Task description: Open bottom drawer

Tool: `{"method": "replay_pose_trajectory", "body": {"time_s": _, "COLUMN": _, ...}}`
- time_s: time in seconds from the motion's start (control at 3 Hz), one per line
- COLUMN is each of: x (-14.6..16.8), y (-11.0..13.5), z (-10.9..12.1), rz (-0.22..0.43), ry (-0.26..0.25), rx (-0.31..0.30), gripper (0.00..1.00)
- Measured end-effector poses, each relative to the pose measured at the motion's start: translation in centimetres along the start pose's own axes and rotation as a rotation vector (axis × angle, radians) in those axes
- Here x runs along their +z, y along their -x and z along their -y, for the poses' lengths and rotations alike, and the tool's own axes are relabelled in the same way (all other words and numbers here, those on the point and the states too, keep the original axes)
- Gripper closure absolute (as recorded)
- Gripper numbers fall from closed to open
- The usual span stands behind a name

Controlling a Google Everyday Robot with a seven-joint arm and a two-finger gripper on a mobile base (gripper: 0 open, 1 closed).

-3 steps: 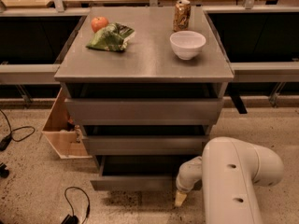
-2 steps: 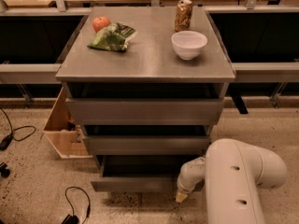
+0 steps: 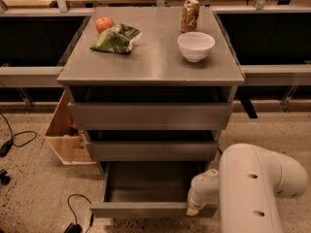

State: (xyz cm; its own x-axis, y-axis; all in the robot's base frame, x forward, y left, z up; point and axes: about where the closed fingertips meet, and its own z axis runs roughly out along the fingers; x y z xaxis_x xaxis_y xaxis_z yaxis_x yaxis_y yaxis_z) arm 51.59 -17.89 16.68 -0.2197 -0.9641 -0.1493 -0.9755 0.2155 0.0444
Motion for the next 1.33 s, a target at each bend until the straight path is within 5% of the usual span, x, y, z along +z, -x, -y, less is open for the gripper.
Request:
{"method": "replay_pose_trajectory", "body": {"time_s": 0.33, "x": -0.3, "y": -0.9, "z": -1.6, "rz": -0.009, "ry": 0.018, "rx": 0.006, "gripper": 1.0}}
{"method": "replay_pose_trajectory", "body": {"time_s": 1.33, "x": -0.2, "y": -2.8, "z": -6.5, "rz": 0.003, "ry": 0.105, "rx": 0.027, "gripper": 1.0}}
